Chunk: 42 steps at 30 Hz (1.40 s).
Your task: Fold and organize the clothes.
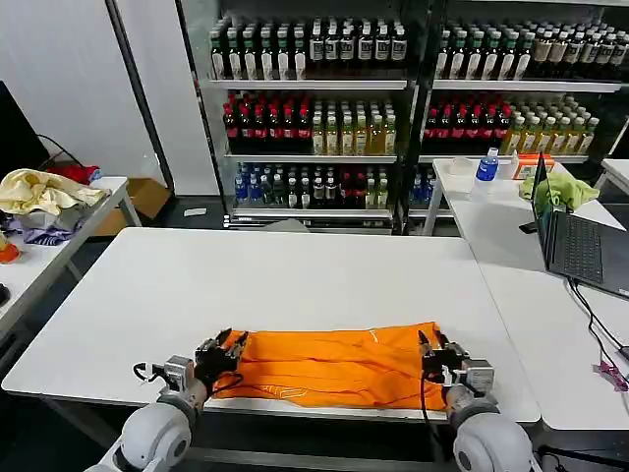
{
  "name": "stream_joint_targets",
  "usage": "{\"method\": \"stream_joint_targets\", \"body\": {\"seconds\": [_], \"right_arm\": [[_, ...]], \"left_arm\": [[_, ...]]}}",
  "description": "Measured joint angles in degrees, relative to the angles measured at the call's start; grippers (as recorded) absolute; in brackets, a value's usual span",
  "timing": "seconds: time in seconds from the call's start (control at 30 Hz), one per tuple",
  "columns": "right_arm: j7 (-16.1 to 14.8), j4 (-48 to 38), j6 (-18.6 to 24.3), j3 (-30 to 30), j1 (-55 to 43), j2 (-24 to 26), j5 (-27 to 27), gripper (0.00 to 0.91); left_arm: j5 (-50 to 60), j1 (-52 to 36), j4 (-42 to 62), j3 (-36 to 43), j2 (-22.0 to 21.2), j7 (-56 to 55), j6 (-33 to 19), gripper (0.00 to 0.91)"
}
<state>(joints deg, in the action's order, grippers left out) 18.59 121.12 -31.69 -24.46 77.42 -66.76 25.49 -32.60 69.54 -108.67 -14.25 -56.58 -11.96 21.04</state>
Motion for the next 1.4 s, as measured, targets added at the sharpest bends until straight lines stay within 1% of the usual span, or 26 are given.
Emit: {"method": "stream_joint_targets", "body": {"seconds": [0.13, 0.4, 0.73, 0.77, 0.8, 0.83, 0.87, 0.93, 1.0, 1.4], "right_arm": [[-0.29, 2.82, 0.76, -2.43, 3.15, -0.33, -1.0, 0.907], [-0.18, 7.09, 1.93, -6.51, 8.94, -0.85, -1.65, 0.907], [0.16, 10.2, 2.49, -9.11, 13.24, -1.51, -2.21, 0.907], [0.19, 10.45, 2.52, -9.31, 13.58, -1.53, -2.23, 0.907], [0.22, 10.71, 2.56, -9.53, 13.9, -1.59, -2.25, 0.907], [0.28, 10.93, 2.58, -9.71, 14.21, -1.64, -2.26, 0.907], [0.33, 11.13, 2.6, -9.87, 14.5, -1.72, -2.27, 0.907], [0.41, 11.54, 2.62, -10.07, 14.98, -1.87, -2.32, 0.907], [0.49, 11.86, 2.65, -10.2, 15.46, -2.03, -2.36, 0.907], [0.91, 12.96, 2.73, -10.32, 16.94, -2.78, -2.55, 0.907]], "left_arm": [[1.3, 2.65, -2.01, -2.22, -1.11, -1.15, -0.42, 0.907], [2.13, 9.27, -4.33, -5.76, -4.67, -3.51, -1.06, 0.907], [1.88, 11.25, -3.29, -6.11, -9.58, -5.63, -0.92, 0.907], [1.75, 11.19, -3.05, -6.02, -10.09, -5.9, -0.92, 0.685], [1.61, 11.09, -2.88, -5.9, -10.52, -6.03, -0.99, 0.443], [1.55, 11.0, -2.74, -5.8, -10.84, -6.08, -1.11, 0.343], [1.5, 10.86, -2.55, -5.69, -11.29, -6.23, -1.29, 0.121], [1.45, 10.59, -2.22, -5.4, -11.86, -6.33, -1.57, 0.04], [1.39, 10.33, -1.93, -5.11, -12.56, -6.42, -1.85, 0.02], [0.06, 10.86, -1.09, -4.76, -14.82, -6.43, -3.26, 0.02]]}}
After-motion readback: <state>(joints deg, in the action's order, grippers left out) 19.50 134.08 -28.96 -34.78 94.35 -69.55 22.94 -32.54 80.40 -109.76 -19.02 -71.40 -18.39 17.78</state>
